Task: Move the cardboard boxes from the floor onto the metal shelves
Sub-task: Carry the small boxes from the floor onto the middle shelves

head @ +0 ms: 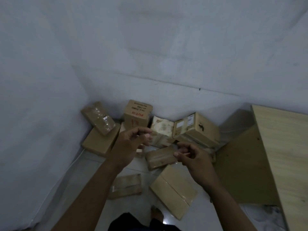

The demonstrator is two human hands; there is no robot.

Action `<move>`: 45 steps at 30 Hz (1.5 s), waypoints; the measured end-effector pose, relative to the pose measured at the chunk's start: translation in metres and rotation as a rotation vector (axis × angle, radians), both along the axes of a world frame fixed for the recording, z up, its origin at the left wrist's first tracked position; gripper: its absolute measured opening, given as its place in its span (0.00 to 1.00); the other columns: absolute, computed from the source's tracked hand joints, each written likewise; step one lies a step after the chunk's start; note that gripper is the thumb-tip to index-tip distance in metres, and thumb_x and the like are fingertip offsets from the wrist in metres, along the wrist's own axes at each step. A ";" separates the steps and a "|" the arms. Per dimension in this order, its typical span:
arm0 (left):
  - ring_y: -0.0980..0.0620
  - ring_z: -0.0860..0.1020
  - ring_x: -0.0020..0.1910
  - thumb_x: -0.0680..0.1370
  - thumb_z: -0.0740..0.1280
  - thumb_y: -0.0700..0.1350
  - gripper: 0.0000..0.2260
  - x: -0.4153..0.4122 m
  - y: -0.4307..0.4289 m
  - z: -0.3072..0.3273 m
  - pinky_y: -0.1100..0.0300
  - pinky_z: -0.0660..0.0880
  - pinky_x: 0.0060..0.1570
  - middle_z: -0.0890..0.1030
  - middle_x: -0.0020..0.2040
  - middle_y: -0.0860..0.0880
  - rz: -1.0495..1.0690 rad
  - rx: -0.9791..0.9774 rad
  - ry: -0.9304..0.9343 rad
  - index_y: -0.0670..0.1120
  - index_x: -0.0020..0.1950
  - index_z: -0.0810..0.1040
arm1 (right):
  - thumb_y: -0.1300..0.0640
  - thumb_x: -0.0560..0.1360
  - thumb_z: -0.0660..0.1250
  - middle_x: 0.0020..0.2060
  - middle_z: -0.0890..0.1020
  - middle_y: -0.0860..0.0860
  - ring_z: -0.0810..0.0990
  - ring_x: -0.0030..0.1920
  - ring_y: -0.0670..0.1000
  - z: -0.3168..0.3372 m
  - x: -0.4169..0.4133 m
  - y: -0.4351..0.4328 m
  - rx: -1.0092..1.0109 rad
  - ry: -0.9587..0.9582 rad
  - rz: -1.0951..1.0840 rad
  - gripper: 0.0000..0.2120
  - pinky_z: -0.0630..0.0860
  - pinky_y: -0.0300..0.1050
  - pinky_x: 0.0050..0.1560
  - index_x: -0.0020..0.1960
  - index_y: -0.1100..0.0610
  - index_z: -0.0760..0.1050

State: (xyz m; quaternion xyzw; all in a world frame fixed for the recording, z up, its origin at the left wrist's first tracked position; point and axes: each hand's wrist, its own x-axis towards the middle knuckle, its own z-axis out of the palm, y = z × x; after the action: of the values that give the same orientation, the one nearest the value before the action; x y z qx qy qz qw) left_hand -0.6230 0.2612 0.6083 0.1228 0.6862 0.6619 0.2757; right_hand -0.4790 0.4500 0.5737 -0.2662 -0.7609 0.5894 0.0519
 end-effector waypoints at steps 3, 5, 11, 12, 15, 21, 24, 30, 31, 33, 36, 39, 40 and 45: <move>0.53 0.82 0.38 0.79 0.66 0.35 0.10 -0.019 0.033 -0.020 0.60 0.77 0.40 0.85 0.42 0.47 -0.054 -0.031 -0.054 0.48 0.49 0.84 | 0.51 0.72 0.77 0.44 0.83 0.48 0.83 0.45 0.49 -0.007 -0.003 0.038 0.026 -0.052 -0.092 0.17 0.82 0.48 0.45 0.59 0.44 0.79; 0.53 0.82 0.38 0.79 0.66 0.35 0.08 -0.034 0.052 -0.036 0.61 0.78 0.40 0.85 0.42 0.46 -0.103 -0.037 -0.092 0.45 0.50 0.83 | 0.47 0.69 0.78 0.47 0.83 0.46 0.83 0.46 0.44 -0.012 -0.007 0.058 0.065 -0.106 -0.135 0.23 0.82 0.45 0.45 0.63 0.47 0.79; 0.53 0.83 0.38 0.80 0.65 0.36 0.08 -0.074 0.100 -0.077 0.62 0.77 0.39 0.86 0.42 0.49 -0.119 -0.042 -0.181 0.44 0.53 0.83 | 0.37 0.59 0.78 0.56 0.80 0.41 0.82 0.52 0.42 -0.019 -0.019 0.107 0.138 -0.248 -0.179 0.39 0.79 0.42 0.49 0.68 0.40 0.72; 0.52 0.83 0.40 0.80 0.66 0.37 0.08 -0.077 0.106 -0.084 0.61 0.77 0.40 0.86 0.43 0.49 -0.111 -0.039 -0.199 0.45 0.53 0.83 | 0.37 0.60 0.79 0.58 0.80 0.41 0.81 0.54 0.43 -0.019 -0.022 0.116 0.152 -0.266 -0.168 0.39 0.80 0.43 0.51 0.69 0.40 0.70; 0.49 0.82 0.40 0.80 0.66 0.37 0.07 -0.082 0.128 -0.107 0.56 0.76 0.42 0.86 0.42 0.49 -0.092 -0.032 -0.278 0.46 0.52 0.83 | 0.36 0.60 0.78 0.59 0.78 0.41 0.79 0.53 0.35 -0.024 -0.033 0.148 0.176 -0.294 -0.135 0.41 0.78 0.31 0.45 0.70 0.37 0.66; 0.48 0.81 0.43 0.80 0.66 0.35 0.06 -0.073 0.177 -0.168 0.59 0.76 0.39 0.83 0.44 0.45 -0.009 -0.113 -0.465 0.44 0.52 0.81 | 0.42 0.63 0.80 0.69 0.72 0.48 0.74 0.59 0.43 -0.067 -0.055 0.227 0.218 -0.415 0.018 0.49 0.71 0.33 0.48 0.78 0.47 0.60; 0.45 0.76 0.44 0.80 0.66 0.34 0.07 -0.060 0.200 -0.210 0.64 0.74 0.33 0.78 0.46 0.40 0.035 -0.184 -0.512 0.41 0.55 0.80 | 0.49 0.64 0.83 0.71 0.70 0.53 0.74 0.62 0.47 -0.114 -0.066 0.277 0.253 -0.465 0.080 0.50 0.73 0.35 0.54 0.78 0.52 0.60; 0.45 0.80 0.55 0.78 0.71 0.41 0.12 -0.048 0.263 -0.314 0.49 0.75 0.53 0.81 0.55 0.44 0.114 -0.341 -0.657 0.44 0.62 0.79 | 0.41 0.62 0.82 0.77 0.63 0.55 0.65 0.75 0.58 -0.238 -0.091 0.356 0.304 -0.533 0.187 0.58 0.69 0.60 0.71 0.82 0.53 0.53; 0.45 0.80 0.56 0.77 0.71 0.41 0.13 -0.048 0.275 -0.332 0.49 0.75 0.54 0.82 0.56 0.44 0.138 -0.333 -0.694 0.44 0.61 0.78 | 0.38 0.60 0.80 0.78 0.62 0.54 0.63 0.75 0.59 -0.259 -0.095 0.364 0.305 -0.546 0.195 0.60 0.68 0.60 0.71 0.82 0.51 0.52; 0.47 0.81 0.51 0.76 0.72 0.36 0.16 -0.052 0.299 -0.374 0.53 0.77 0.50 0.82 0.55 0.43 0.194 -0.309 -0.751 0.43 0.63 0.77 | 0.38 0.61 0.81 0.78 0.59 0.52 0.61 0.76 0.58 -0.302 -0.103 0.379 0.307 -0.536 0.200 0.60 0.66 0.61 0.72 0.82 0.48 0.49; 0.49 0.83 0.46 0.74 0.71 0.28 0.25 -0.061 0.332 -0.448 0.59 0.80 0.44 0.83 0.51 0.40 0.218 -0.300 -0.786 0.37 0.69 0.72 | 0.39 0.63 0.81 0.79 0.57 0.50 0.60 0.76 0.57 -0.361 -0.112 0.396 0.348 -0.506 0.175 0.59 0.67 0.62 0.71 0.81 0.44 0.46; 0.41 0.78 0.62 0.68 0.79 0.34 0.39 -0.072 0.358 -0.515 0.47 0.75 0.63 0.79 0.62 0.39 0.151 -0.343 -0.789 0.42 0.74 0.66 | 0.38 0.60 0.83 0.78 0.58 0.50 0.59 0.77 0.58 -0.408 -0.116 0.411 0.436 -0.479 0.148 0.60 0.67 0.62 0.71 0.80 0.46 0.49; 0.40 0.77 0.64 0.65 0.81 0.39 0.42 -0.075 0.365 -0.531 0.45 0.75 0.63 0.78 0.65 0.41 0.129 -0.348 -0.794 0.45 0.75 0.65 | 0.37 0.59 0.82 0.80 0.54 0.49 0.55 0.79 0.58 -0.419 -0.116 0.414 0.440 -0.492 0.135 0.62 0.65 0.62 0.72 0.80 0.45 0.47; 0.53 0.82 0.46 0.76 0.71 0.36 0.24 -0.085 0.407 -0.572 0.59 0.80 0.35 0.84 0.55 0.52 0.139 -0.086 -0.777 0.56 0.67 0.70 | 0.31 0.60 0.78 0.81 0.40 0.44 0.40 0.81 0.53 -0.442 -0.118 0.419 0.385 -0.477 0.104 0.66 0.51 0.66 0.77 0.80 0.40 0.34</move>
State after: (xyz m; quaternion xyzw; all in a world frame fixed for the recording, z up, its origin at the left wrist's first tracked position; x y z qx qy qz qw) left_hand -0.7081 0.6685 0.0365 -0.1954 0.5644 0.6468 0.4742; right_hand -0.5965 0.8687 0.1318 -0.3430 -0.8618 0.3575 -0.1089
